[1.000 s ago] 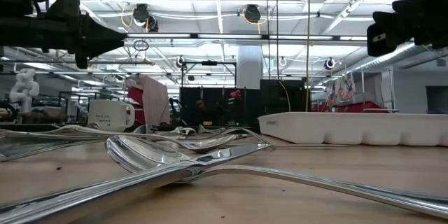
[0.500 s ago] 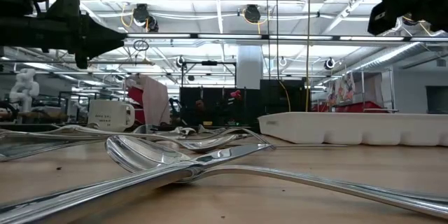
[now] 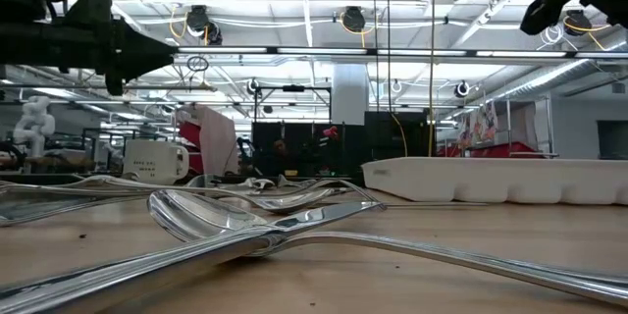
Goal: Sort silverware
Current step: Put the fork in the right section of the silverware tray
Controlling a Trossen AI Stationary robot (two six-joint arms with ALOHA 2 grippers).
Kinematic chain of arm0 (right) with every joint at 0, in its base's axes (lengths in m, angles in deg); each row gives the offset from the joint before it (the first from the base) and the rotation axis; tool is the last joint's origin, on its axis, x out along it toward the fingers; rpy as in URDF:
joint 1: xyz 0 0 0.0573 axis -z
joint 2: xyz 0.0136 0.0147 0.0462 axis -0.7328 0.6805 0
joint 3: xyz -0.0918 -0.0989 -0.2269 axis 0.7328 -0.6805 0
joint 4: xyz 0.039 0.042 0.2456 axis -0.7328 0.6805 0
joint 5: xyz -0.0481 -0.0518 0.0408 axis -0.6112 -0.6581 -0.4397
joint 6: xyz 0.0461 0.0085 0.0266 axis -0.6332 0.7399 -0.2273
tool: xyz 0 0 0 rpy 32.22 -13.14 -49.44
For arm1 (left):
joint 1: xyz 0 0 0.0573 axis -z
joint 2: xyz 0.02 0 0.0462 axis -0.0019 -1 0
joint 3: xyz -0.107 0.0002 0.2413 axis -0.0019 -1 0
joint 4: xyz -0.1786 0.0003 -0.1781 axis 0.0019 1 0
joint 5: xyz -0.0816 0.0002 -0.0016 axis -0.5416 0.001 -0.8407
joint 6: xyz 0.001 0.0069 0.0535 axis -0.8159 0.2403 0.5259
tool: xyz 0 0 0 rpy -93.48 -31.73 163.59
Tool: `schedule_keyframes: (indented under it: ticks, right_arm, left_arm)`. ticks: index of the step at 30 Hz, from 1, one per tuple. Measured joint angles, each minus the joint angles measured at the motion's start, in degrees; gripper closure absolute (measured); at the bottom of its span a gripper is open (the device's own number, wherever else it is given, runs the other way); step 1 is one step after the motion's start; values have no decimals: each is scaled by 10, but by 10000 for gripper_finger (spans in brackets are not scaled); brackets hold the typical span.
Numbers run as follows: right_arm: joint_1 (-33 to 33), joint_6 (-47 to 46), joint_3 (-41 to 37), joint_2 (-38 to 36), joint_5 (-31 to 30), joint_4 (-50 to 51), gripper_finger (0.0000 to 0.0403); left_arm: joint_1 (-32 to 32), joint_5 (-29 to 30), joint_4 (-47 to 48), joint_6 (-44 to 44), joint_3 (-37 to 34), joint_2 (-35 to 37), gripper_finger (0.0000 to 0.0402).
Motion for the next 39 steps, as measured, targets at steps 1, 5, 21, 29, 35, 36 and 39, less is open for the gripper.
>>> schedule_keyframes:
  ticks: [1,5,21,29,35,36,39]
  right_arm:
    - [0,-9,0,0,0,-5,277]
    - [0,-70,0,0,-24,-43,277]
    - [0,-6,268,84,-83,226,277]
    - [0,47,562,329,-22,578,277]
    - [0,119,666,520,5,666,277]
    - [2,133,672,547,1,664,277]
    - [15,152,685,623,-44,657,277]
  left_arm:
    - [0,3,-12,4,0,0,284]
    - [0,5,-89,-14,0,-1,284]
    - [1,-79,-381,-256,86,-7,284]
    - [1,-178,-263,-253,282,-119,284]
    - [1,-186,-153,-125,412,-215,284]
    - [1,-185,-122,-110,427,-229,284]
    - [1,-168,-4,-87,466,-259,284]
